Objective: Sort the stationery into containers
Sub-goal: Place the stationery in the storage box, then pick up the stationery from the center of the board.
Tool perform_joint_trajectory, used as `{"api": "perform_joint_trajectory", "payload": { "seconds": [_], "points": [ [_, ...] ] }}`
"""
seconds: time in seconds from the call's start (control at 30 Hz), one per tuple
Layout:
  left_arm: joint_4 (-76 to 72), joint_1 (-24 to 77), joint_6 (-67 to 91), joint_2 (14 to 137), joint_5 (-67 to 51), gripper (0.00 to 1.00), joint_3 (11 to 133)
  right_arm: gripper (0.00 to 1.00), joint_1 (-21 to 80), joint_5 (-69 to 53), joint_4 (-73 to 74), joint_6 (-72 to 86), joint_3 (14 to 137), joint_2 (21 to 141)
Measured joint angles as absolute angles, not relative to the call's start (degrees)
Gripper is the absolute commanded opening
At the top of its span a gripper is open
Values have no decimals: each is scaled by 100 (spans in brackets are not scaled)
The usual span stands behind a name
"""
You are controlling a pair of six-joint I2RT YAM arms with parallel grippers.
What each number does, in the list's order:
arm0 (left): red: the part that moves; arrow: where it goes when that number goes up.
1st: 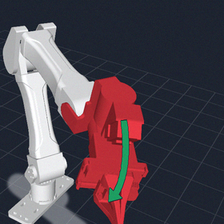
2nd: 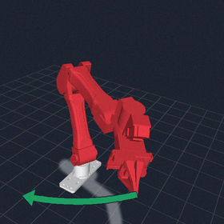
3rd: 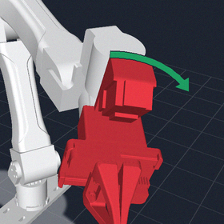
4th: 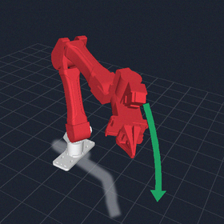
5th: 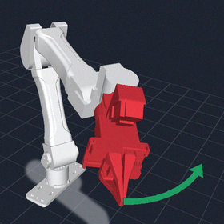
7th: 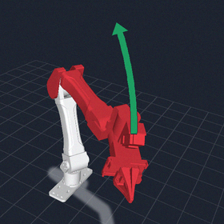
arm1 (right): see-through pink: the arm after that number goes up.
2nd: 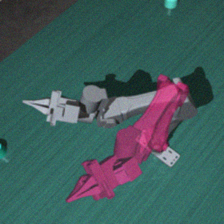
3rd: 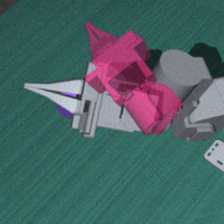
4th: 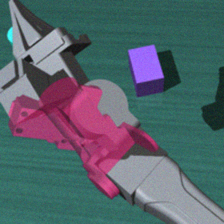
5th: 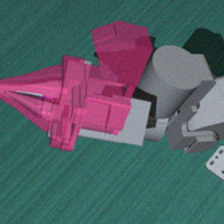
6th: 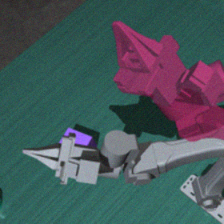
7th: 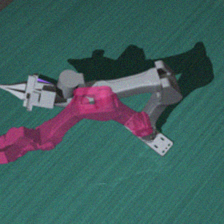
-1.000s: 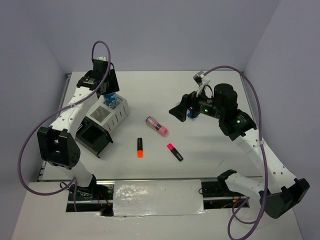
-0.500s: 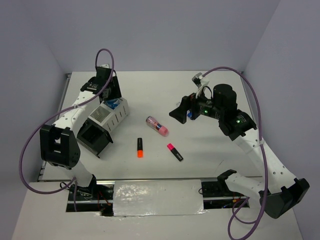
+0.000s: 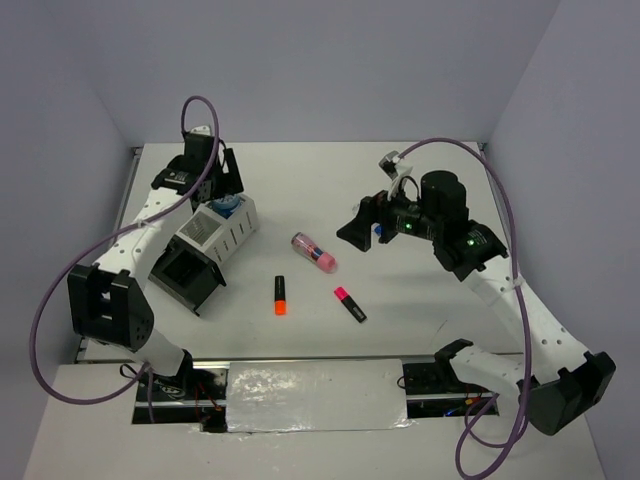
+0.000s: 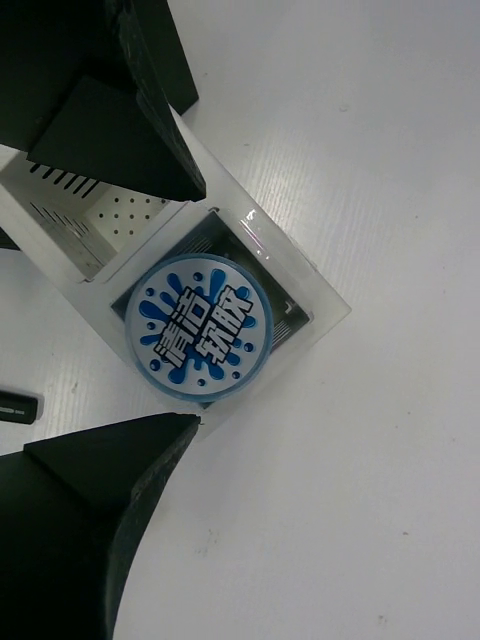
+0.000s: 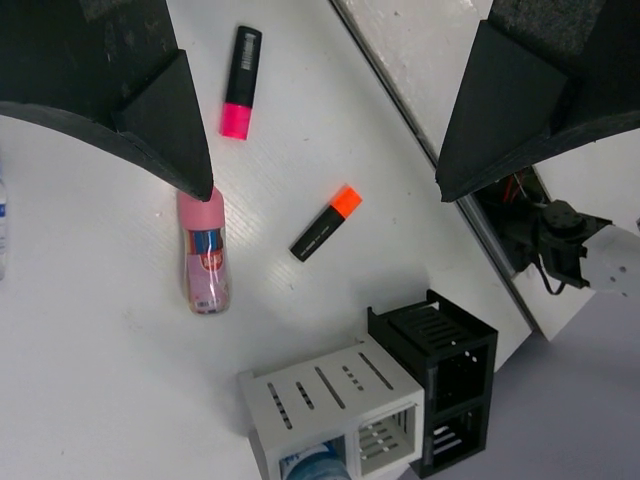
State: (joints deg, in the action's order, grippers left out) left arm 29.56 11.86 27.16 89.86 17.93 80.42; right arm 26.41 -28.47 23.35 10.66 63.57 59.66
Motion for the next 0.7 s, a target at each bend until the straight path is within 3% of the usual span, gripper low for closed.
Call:
{"api": "perform_joint_trajectory", "payload": {
  "seconds": [0.43,0.53,0.7],
  "points": [
    [3809,1785,2132,8340,893,99,8774,99,3277,-1673,2359,1111,5594,7008],
    [4042,2171,1951,8208,613,99,8991,92,3579,-1365,2338,1015,5605,7395],
    [4340,2252,1798,7841,58,99,9037,91,3811,-987,2316,711,6018,8556]
  ]
}}
